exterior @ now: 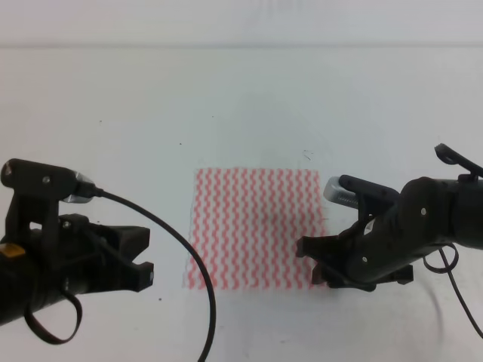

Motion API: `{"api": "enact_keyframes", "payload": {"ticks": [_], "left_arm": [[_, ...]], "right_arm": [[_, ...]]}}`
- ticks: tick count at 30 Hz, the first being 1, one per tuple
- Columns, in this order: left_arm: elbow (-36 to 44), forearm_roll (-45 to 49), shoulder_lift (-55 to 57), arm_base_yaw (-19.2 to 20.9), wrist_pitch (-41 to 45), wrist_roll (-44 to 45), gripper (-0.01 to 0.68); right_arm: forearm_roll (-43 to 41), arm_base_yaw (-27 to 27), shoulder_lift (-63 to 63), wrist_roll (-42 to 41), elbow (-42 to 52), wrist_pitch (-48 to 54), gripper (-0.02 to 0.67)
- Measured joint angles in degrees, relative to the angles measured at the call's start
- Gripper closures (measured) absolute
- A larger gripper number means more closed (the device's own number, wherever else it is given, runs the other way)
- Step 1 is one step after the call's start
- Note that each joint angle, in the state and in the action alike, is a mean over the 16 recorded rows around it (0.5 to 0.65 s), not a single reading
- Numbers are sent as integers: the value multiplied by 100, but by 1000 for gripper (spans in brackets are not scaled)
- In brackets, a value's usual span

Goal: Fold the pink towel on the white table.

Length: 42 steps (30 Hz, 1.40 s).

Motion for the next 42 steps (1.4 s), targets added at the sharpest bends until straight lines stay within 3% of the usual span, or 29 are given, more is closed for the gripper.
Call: {"api": "enact_keyframes", "payload": {"ticks": [19, 26, 33, 42], "left_arm": [[2, -3, -12, 0, 21, 33, 677], [-1, -8, -5, 0, 105, 387, 678], [-1, -134, -2, 0, 200, 1362, 677], [-3, -998, 188, 0, 378, 3686, 678]], "right_arm": [[-29, -2, 100, -78, 9, 114, 640], [-30, -4, -123, -108, 13, 37, 663], [-23, -3, -471, -121, 21, -230, 665], [42, -1, -668, -119, 18, -800, 666]]}}
